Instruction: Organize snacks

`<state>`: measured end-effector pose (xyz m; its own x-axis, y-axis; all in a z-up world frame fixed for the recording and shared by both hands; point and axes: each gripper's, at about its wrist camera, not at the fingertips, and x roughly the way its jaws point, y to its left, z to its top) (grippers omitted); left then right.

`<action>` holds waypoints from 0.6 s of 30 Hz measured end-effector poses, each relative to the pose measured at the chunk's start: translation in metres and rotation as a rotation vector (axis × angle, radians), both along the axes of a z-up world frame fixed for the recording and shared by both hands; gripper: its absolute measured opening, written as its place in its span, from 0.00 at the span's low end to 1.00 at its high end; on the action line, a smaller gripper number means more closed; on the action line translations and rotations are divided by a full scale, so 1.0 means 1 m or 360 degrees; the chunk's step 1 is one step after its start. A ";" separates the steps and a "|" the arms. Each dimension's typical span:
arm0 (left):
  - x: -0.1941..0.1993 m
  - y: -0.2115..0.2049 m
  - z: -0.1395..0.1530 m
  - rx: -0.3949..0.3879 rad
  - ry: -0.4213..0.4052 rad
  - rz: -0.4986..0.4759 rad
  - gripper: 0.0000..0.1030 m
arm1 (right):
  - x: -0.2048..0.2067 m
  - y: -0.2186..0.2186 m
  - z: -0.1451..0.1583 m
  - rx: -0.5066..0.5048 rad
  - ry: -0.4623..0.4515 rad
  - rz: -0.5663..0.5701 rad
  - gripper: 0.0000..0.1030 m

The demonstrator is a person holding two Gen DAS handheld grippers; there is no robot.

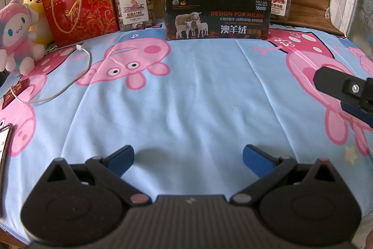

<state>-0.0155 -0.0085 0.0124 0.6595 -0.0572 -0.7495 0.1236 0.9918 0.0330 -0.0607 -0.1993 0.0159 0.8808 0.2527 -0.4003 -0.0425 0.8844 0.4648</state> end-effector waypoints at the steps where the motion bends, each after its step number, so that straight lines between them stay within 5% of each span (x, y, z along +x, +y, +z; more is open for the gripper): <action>1: 0.000 -0.001 0.000 0.0000 0.0000 0.0001 1.00 | 0.000 0.000 0.000 0.0001 0.0000 0.0000 0.77; 18: -0.001 0.002 0.001 0.0007 -0.0005 0.0001 1.00 | 0.000 0.000 0.000 0.0001 -0.0001 0.0000 0.77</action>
<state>-0.0162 -0.0070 0.0130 0.6620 -0.0534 -0.7476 0.1226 0.9917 0.0377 -0.0608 -0.1992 0.0159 0.8810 0.2529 -0.3998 -0.0427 0.8841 0.4653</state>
